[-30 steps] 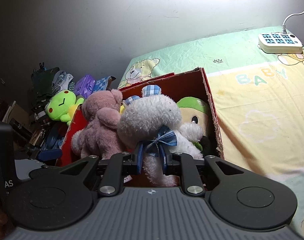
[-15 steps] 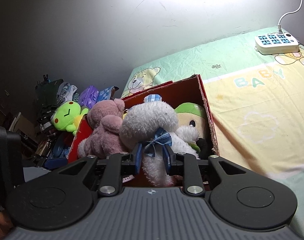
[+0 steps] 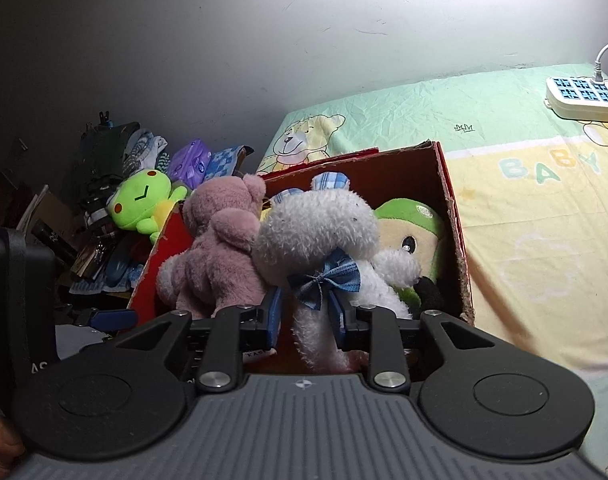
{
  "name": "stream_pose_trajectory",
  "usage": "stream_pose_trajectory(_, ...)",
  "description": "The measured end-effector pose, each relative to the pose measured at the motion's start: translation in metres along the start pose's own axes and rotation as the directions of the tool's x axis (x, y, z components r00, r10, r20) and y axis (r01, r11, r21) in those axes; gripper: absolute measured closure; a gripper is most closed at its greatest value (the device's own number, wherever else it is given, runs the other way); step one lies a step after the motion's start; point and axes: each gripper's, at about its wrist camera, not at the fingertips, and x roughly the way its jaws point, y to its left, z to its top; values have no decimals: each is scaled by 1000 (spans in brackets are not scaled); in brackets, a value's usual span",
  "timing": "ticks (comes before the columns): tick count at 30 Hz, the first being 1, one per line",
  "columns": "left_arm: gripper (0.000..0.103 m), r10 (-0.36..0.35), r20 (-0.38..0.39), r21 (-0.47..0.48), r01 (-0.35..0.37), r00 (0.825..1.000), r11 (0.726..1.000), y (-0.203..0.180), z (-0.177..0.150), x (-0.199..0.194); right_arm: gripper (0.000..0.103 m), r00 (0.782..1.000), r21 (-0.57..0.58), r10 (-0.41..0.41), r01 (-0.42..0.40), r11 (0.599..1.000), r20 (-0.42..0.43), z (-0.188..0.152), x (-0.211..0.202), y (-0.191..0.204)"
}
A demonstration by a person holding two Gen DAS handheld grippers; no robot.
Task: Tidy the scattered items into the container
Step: 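Press the held pink bear down among the toys in the box, then open the right gripper and pull it up out of the box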
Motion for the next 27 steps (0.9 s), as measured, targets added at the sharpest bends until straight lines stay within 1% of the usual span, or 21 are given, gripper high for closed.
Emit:
stream_pose_trajectory(3, 1, 16, -4, -19, -16, 1000, 1000, -2, 1, -7, 74, 1000, 5, 8, -8, 1000, -8, 4, -8, -4)
stream_pose_trajectory(9, 1, 44, 7, -69, -44, 999, 997, -7, 3, -24, 74, 1000, -17, -4, 4, 1000, 1, 11, -24, -11)
stream_pose_trajectory(14, 1, 101, 35, -108, -97, 994, 989, -9, 5, -40, 72, 999, -54, -53, 53, 997, -5, 17, -28, -16)
stream_pose_trajectory(20, 1, 179, 65, -121, -170, 982, 978, -8, 9, -55, 71, 994, -91, -105, 102, 991, -28, 24, -26, -21)
stream_pose_trajectory(24, 1, 245, 102, -106, -234, 964, 966, -3, 14, -72, 70, 991, -112, -129, 126, 986, -25, 27, -28, -24)
stream_pose_trajectory(27, 1, 264, 135, -99, -253, 955, 963, 2, 17, -88, 69, 989, -125, -148, 146, 981, -10, 29, -32, -28)
